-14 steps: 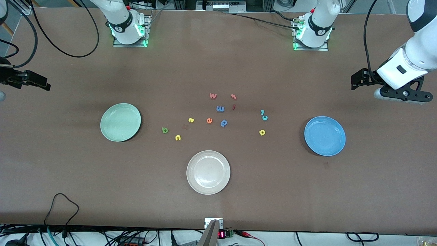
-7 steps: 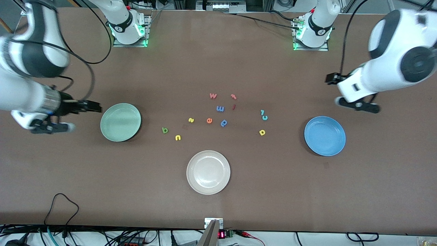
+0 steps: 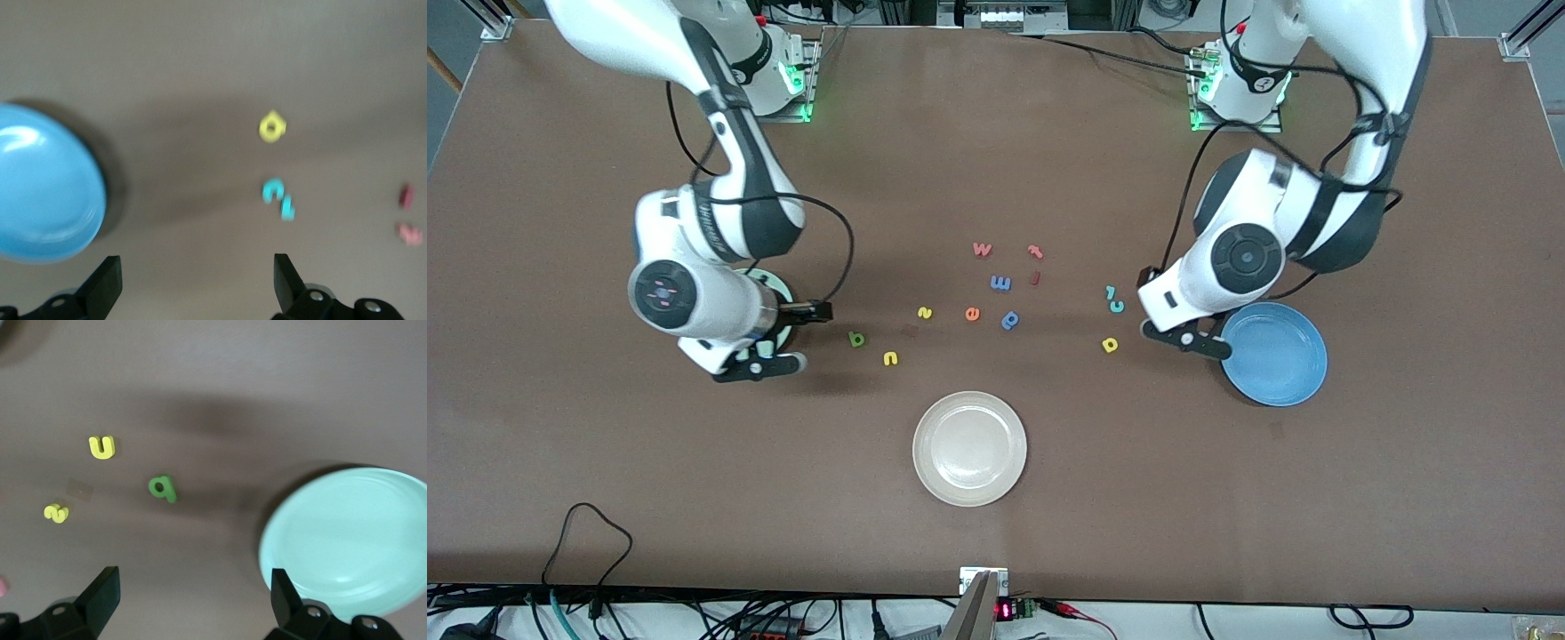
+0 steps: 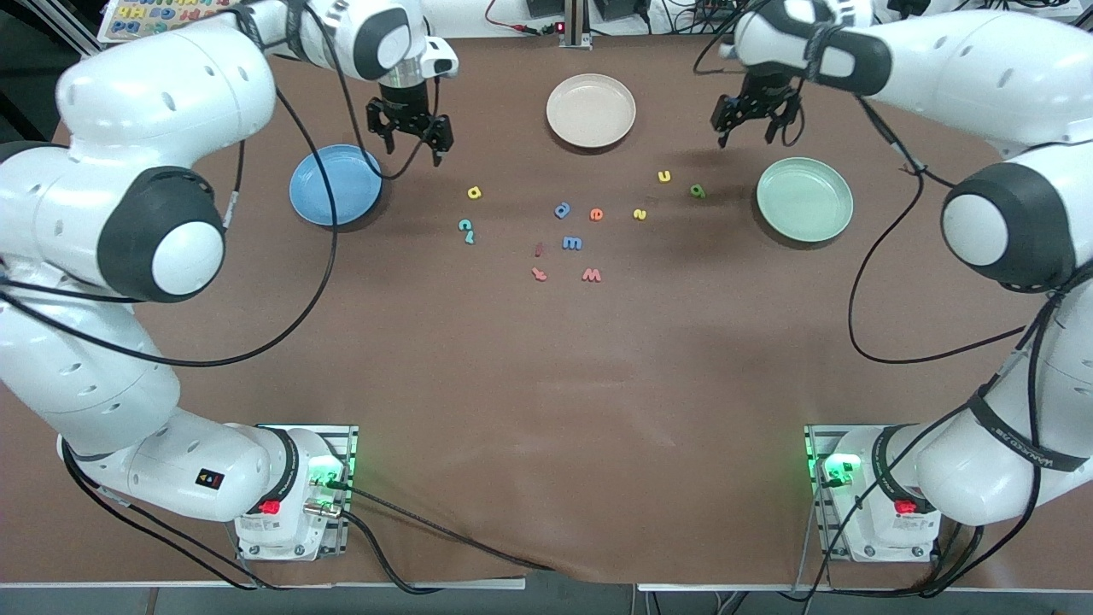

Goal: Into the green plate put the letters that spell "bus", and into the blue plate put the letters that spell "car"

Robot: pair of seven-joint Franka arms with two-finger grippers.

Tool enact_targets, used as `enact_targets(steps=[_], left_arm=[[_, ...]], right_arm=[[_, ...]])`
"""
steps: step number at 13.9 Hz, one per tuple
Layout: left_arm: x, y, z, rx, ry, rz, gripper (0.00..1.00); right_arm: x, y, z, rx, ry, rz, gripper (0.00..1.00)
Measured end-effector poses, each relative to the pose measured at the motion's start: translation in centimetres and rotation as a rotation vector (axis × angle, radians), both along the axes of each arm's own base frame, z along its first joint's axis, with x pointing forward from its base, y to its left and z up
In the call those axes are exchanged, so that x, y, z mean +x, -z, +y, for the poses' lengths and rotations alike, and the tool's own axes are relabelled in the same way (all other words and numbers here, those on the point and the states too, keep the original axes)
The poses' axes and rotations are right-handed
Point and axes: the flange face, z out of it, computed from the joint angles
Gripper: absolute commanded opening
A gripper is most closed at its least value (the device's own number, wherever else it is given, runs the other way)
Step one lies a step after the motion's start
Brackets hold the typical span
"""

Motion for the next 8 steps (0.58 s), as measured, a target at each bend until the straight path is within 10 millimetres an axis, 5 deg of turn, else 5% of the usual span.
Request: enact_targets(steps=[2, 5, 8], left_arm=[[1.0, 3.6, -1.3, -0.017, -0.087, -0.066, 0.83], [0.5, 8.6, -4.9, -0.021, -0.264, -0.120, 0.75], [-0.4, 11.2, -6.5, -0.015, -0.291, -0.118, 0.72]], right_arm=[[-0.4, 3.4, 1.7, -0.012, -0.021, 0.001, 0.94], [-1.1, 6.0, 3.5, -0.022, -0.029, -0.008, 0.89], [-1.3, 7.8, 4.1, -0.026, -0.022, -0.020, 0.72]])
